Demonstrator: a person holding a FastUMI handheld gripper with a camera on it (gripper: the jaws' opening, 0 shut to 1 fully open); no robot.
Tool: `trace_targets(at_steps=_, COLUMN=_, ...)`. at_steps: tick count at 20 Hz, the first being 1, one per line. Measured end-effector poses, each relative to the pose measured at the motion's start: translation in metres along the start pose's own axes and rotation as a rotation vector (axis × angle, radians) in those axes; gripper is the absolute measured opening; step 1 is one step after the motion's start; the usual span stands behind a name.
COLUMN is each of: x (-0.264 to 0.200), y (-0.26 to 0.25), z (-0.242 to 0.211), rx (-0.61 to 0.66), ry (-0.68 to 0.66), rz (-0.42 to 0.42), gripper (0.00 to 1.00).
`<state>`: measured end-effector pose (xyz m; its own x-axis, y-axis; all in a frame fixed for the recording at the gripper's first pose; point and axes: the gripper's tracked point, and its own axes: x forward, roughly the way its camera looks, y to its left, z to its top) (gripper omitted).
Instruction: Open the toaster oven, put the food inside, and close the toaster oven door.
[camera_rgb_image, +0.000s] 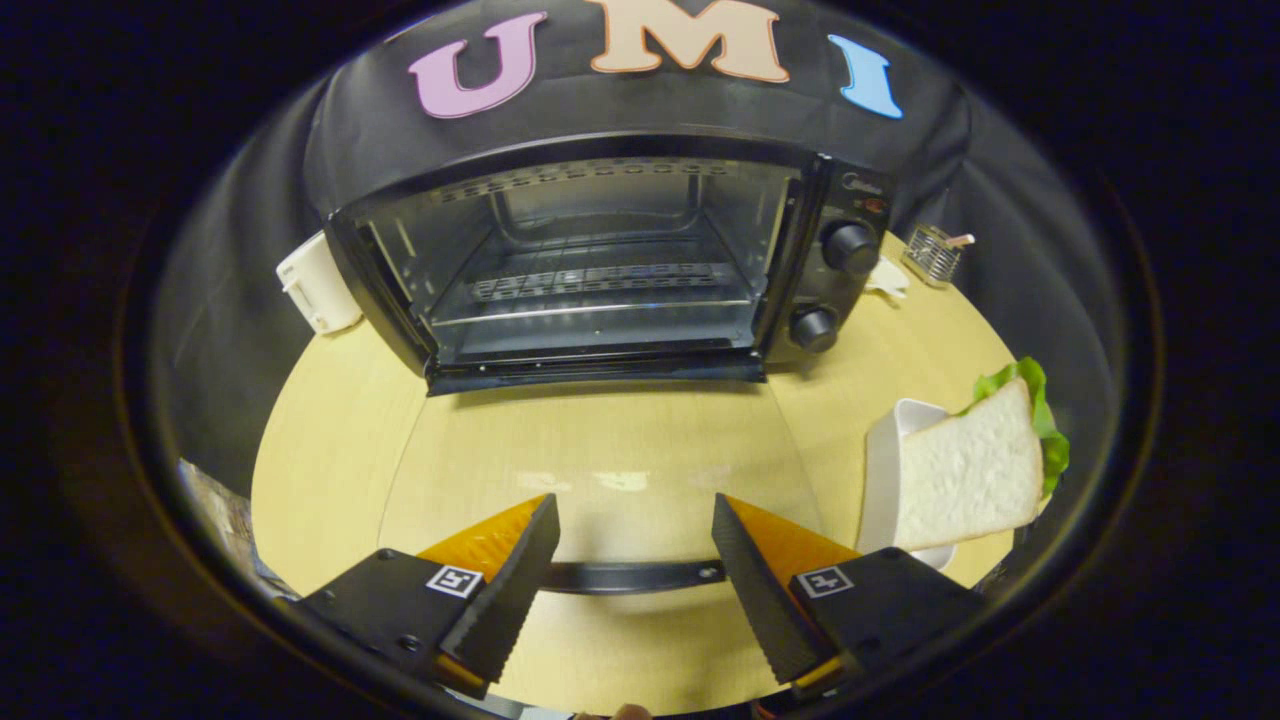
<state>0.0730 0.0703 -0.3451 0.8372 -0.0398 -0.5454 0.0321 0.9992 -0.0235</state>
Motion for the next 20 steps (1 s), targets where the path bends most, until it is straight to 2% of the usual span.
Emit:
trace_targets(at_steps=7, x=-0.058, y=-0.102, z=0.030, rx=0.091, ry=-0.058, rz=-0.210, gripper=0.98)
trace_targets(at_steps=11, x=-0.091, y=-0.153, z=0.046, rx=0.130, ry=-0.111, rz=-0.273, gripper=0.98)
trace_targets(at_steps=15, x=-0.108, y=-0.197, z=0.055, rx=0.185, ry=-0.146, rz=-0.299, gripper=0.97)
trace_targets(at_steps=20, x=-0.088, y=-0.221, z=0.040, rx=0.274, ry=-0.102, rz=-0.232, gripper=0.95)
